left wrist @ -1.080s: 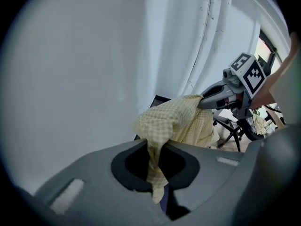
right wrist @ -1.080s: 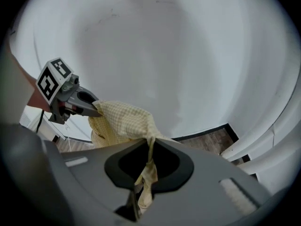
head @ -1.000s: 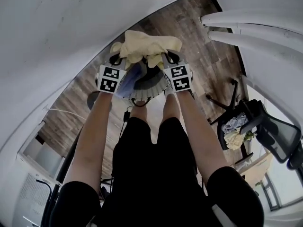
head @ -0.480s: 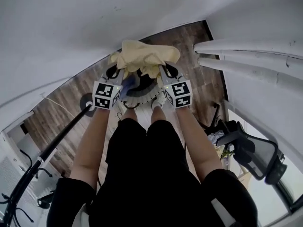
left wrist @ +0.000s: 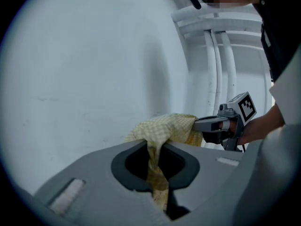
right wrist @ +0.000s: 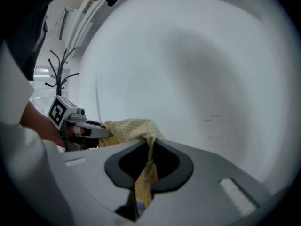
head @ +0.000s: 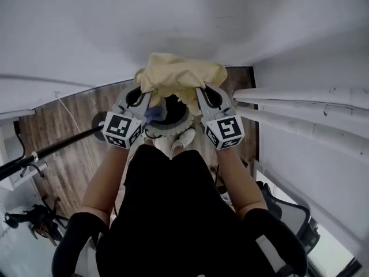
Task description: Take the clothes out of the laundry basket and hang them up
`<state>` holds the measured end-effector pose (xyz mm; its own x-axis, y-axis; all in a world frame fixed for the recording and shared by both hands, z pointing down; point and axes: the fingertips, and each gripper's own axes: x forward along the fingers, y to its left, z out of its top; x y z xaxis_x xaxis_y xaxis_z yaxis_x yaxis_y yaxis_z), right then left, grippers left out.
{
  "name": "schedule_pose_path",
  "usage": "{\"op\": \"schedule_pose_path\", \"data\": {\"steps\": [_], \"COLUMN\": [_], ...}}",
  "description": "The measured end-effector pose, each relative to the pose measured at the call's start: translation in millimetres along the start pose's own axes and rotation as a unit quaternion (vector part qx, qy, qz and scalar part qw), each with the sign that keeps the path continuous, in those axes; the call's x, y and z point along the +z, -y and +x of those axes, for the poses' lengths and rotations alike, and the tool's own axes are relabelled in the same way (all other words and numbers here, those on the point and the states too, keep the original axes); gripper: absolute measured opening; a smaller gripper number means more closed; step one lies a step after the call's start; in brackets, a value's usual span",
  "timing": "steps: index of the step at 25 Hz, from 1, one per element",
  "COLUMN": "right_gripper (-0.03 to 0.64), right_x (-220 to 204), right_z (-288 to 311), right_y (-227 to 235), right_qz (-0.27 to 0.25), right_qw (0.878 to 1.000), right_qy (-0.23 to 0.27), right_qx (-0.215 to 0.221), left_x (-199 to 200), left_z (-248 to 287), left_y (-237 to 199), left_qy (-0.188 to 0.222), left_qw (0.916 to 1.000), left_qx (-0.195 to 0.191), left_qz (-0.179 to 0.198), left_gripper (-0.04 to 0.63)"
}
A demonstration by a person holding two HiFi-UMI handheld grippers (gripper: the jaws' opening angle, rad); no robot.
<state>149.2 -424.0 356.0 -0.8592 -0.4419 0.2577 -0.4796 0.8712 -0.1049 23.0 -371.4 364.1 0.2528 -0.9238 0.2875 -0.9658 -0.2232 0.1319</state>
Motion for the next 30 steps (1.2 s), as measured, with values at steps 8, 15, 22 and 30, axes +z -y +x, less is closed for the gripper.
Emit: {"op": "schedule_pose_path", "data": {"steps": [8, 15, 22, 30], "right_gripper": [0.02, 0.021, 0.021, 0.023], "right_x": [92, 134, 159, 170], "right_z": [12, 27, 31, 36], "right_y": [-94, -203, -322, -496], "right_qz": [-0.085, -0.113, -0.122, -0.138], "right_qw": [0.982, 0.959, 0.937, 0.903], "right_qy": [0.06, 0.092, 0.115, 0.129], "right_qx": [0.155, 0.243, 0.308, 0.387], "left_x": [78, 91, 92, 74], "left_z": [-117, -236, -359, -525], "left_y": [-11, -35, -47, -66], "left_qy": [0.09, 0.131, 0.16, 0.186], "left_qw": [0.9878, 0.9659, 0.9466, 0.9154], "left_qx": [0.127, 0.223, 0.28, 0.357], "left_qz": [0.009, 0.007, 0.006, 0.008], "left_gripper": [0.015, 0.017, 0.017, 0.017]}}
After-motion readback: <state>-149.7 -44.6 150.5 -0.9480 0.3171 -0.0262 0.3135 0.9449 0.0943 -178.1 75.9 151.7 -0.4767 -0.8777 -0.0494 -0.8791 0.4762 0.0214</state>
